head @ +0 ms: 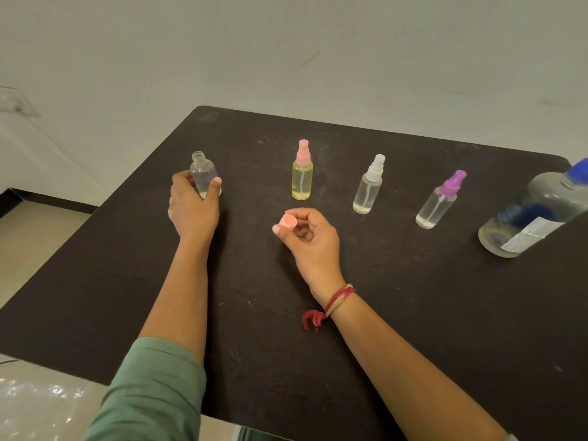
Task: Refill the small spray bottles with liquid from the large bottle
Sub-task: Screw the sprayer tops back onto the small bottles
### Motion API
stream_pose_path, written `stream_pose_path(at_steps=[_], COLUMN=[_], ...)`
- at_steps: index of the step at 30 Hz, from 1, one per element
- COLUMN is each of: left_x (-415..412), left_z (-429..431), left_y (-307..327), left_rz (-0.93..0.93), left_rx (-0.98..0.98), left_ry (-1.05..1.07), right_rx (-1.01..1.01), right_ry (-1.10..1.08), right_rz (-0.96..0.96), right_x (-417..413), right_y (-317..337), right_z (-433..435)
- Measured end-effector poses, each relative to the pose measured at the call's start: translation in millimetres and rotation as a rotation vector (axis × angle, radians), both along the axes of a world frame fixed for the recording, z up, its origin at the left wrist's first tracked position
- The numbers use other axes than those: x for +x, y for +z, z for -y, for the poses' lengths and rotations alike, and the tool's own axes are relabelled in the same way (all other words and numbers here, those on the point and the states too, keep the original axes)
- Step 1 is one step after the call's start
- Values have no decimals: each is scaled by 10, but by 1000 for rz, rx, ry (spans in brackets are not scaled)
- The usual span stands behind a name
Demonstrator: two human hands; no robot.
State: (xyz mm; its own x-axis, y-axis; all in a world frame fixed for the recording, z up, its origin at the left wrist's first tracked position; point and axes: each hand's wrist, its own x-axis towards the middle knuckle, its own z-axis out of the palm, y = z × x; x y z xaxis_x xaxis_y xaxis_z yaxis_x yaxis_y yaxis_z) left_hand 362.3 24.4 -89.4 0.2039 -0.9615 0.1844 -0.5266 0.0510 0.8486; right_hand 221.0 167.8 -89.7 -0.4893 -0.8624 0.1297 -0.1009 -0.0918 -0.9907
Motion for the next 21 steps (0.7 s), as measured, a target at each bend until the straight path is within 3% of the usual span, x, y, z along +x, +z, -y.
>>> stream_pose_path(at_steps=[12, 21], left_x=[-179, -497], left_z=[-530, -931], left_y=[-31, 69], left_rz=[58, 41], left_rx=[-24, -33], left_ry=[-433, -709], right_rx=[-61, -193], right_ry=[-31, -31], right_rz=[320, 787], right_x=[-113, -349], right_y=[54, 172], right_z=[-135, -344])
